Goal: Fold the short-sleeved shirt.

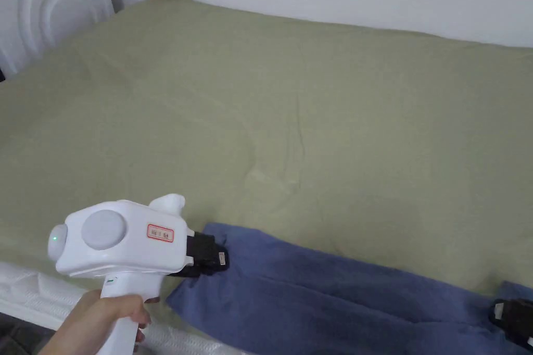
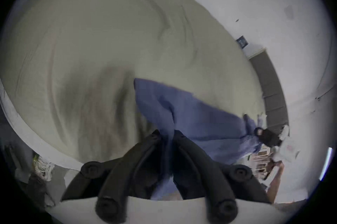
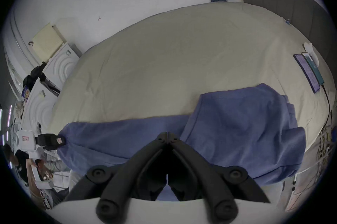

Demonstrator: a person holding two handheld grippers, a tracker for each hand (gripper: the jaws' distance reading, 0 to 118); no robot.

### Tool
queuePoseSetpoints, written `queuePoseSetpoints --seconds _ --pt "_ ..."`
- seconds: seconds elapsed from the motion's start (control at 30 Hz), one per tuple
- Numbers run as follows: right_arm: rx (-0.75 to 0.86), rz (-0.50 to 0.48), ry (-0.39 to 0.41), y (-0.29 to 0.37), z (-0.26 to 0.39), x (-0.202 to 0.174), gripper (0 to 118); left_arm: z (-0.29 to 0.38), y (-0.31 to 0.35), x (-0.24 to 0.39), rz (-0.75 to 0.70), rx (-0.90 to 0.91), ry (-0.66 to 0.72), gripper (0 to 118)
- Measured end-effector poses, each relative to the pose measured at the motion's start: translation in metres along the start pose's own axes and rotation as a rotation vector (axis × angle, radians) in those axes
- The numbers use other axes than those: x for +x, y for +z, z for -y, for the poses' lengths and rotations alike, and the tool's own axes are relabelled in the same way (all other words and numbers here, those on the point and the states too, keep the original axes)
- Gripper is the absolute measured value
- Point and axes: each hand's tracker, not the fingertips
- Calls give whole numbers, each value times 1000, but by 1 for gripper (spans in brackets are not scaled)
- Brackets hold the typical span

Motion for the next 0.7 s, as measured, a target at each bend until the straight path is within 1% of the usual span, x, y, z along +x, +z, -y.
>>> queuePoseSetpoints --seconds 0.07,0.13,0.27,0.33,0.43,0.47,0.5,0.57,0.6,0.63,0.67,0.7 --pt "27 3 -16 7 -3 6 0 -9 12 16 49 15 -10 13" --pt "50 -8 -27 14 -6 12 0 -14 22 41 69 43 -46 13" --pt "93 10 -25 25 -10 21 0 -12 28 123 125 47 -184 13" --pt "111 23 -29 35 -8 29 0 -8 20 166 199 29 -234 13" --pt "129 18 -57 43 -5 43 0 10 -9 224 271 -28 -310 13" --pt "130 18 -64 45 -4 48 0 9 -25 232 285 -48 -349 13" --pt "130 20 -73 47 -2 53 0 8 -48 236 288 -94 -393 13" --pt "137 31 -98 50 2 65 0 26 -84 262 257 -159 -441 13" --pt "137 34 -106 51 3 71 0 30 -105 266 267 -188 -449 14" --pt "139 45 -120 53 5 75 0 36 -125 270 273 -224 -430 23" --pt "141 56 -130 54 7 79 0 41 -144 273 272 -270 -415 45" --pt "142 63 -139 55 9 82 0 45 -160 274 306 -301 -379 73"
